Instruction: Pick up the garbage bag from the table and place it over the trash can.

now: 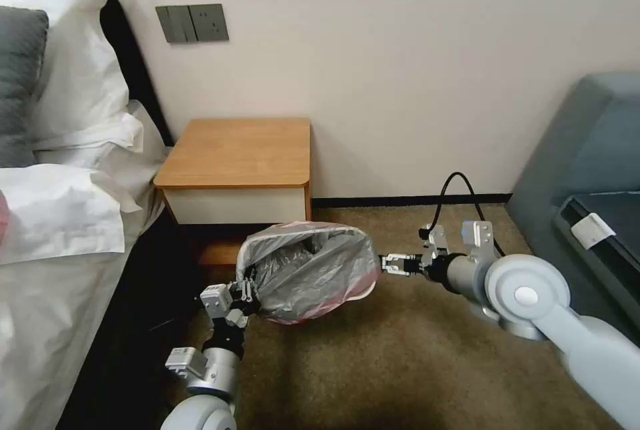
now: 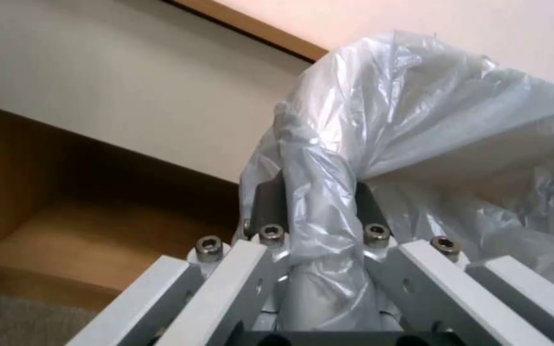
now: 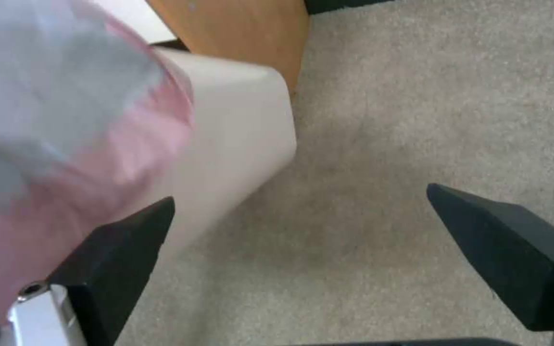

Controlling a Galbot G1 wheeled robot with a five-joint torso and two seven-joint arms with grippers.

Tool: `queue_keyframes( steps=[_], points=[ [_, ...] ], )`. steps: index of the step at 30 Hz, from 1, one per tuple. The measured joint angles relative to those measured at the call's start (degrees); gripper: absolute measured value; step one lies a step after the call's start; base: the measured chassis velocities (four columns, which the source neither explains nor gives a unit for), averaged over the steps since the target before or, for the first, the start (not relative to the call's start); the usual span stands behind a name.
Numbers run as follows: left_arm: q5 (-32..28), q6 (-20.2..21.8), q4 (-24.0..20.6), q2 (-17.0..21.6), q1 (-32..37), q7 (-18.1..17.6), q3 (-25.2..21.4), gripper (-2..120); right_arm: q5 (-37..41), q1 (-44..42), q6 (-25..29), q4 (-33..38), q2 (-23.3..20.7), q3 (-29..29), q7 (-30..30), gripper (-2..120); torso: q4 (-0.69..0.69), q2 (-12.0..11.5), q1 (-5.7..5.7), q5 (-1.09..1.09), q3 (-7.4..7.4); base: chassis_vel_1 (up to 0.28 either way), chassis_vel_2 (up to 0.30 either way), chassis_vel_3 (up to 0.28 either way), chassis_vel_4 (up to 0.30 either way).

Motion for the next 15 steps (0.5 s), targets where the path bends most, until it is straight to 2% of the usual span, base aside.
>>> queue_keyframes(
  steps=[9, 10, 12, 13, 15],
  points=[
    [-1.92, 1.49, -0.07, -0.04, -1.30, -1.84, -0.24, 7, -3.43, -4.97, 0.03, 2.30, -0.02, 1.12, -1.21, 100, 0.00, 0.00, 0.00, 0.00, 0.00, 0.000, 0.000, 0.000, 0.000],
    [-2.36, 2.07, 0.07, -0.05, -1.51, -2.28, -0.53, 7, -3.81, -6.38, 0.09, 2.78, 0.47, 2.56, -2.15, 100, 0.01, 0.00, 0.00, 0.00, 0.00, 0.000, 0.000, 0.000, 0.000],
    [-5.25, 3.79, 0.06, -0.04, -1.60, -3.02, -1.06, 7, -3.34, -11.15, 1.73, 3.95, 2.14, 8.26, -7.67, 100, 0.01, 0.00, 0.00, -0.01, 0.00, 0.000, 0.000, 0.000, 0.000],
    [-5.25, 3.79, 0.06, -0.04, -1.60, -3.02, -1.06, 7, -3.34, -11.15, 1.73, 3.95, 2.14, 8.26, -7.67, 100, 0.01, 0.00, 0.00, -0.01, 0.00, 0.000, 0.000, 0.000, 0.000],
    [-8.68, 5.42, -0.42, -0.01, -1.59, -3.69, -1.56, 7, -1.77, -14.92, 3.54, 4.47, 4.94, 13.36, -11.94, 100, -0.01, 0.00, 0.00, 0.00, 0.00, 0.000, 0.000, 0.000, 0.000]
  ],
)
